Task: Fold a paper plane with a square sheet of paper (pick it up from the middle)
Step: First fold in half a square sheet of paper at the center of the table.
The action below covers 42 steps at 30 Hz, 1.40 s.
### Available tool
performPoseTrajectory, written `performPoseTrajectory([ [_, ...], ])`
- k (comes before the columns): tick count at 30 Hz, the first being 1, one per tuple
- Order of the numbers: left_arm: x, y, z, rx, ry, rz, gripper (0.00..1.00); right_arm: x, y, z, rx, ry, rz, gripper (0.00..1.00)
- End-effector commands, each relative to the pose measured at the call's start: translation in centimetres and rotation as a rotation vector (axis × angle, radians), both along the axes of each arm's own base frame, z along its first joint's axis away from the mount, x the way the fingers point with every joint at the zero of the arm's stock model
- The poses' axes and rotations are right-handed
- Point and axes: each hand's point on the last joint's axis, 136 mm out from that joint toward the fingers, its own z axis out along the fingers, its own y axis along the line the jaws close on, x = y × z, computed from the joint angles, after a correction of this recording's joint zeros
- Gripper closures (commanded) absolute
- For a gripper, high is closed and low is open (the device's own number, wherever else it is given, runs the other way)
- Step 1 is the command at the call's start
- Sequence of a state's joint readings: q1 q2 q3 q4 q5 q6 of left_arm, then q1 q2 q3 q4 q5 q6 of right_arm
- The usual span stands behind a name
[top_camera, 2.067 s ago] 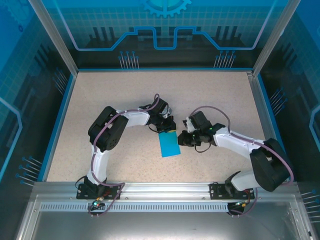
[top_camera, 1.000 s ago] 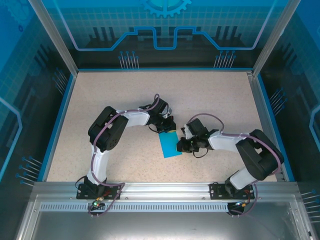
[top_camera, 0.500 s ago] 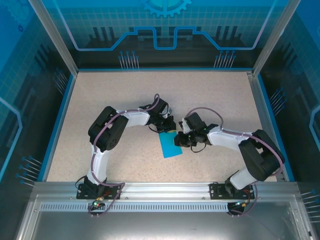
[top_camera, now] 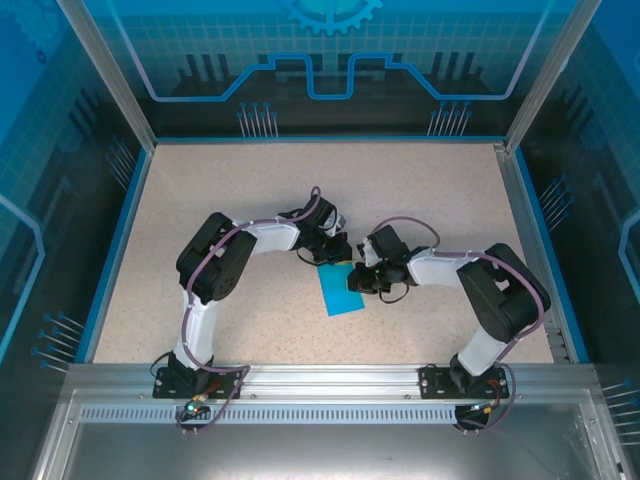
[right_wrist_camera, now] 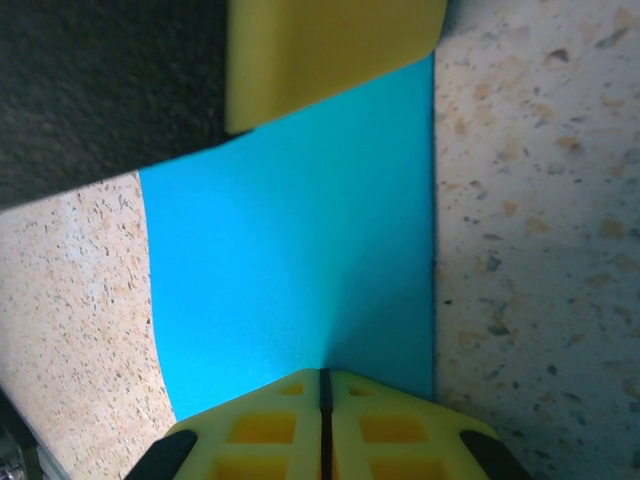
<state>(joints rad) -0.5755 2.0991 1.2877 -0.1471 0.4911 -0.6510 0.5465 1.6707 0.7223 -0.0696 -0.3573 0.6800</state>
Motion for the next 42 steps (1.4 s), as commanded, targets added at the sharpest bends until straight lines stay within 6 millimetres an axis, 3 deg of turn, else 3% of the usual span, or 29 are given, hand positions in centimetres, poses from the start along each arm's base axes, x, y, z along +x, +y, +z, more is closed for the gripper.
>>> performPoseTrajectory([
  [1,-0.6,-1.1,2.7,-0.068,-0.047,-0.081,0.96,-2.5,-3.2,-3.9,-0.114,0.126,-0.037,0.92],
  [4,-0.8,-1.5,3.2,-0.108,-0.053,-0.095,0.95,-2.6,-3.5,-4.1,-0.116,0.141,-0.044,0.92],
  [11,-1.5,-0.8,0.6,-0.045,-0.004,-0.088,0.95,-2.6,-3.5,-3.8,-0.114,0.148,-0.042,0.92],
  [19,0.5,1.3,-0.8,0.13,-0.057,-0.022,0.96,-4.1,-4.3,-4.1,-0.138,0.179,-0.029,0.91],
  [31,3.6,3.3,-1.0,0.178,-0.087,0.079,0.97,-7.1,-5.9,-4.4,-0.163,0.225,-0.021,0.91],
  [42,4.3,4.6,-1.8,0.214,-0.085,0.098,0.97,-7.5,-6.1,-4.7,-0.16,0.232,-0.03,0.91],
])
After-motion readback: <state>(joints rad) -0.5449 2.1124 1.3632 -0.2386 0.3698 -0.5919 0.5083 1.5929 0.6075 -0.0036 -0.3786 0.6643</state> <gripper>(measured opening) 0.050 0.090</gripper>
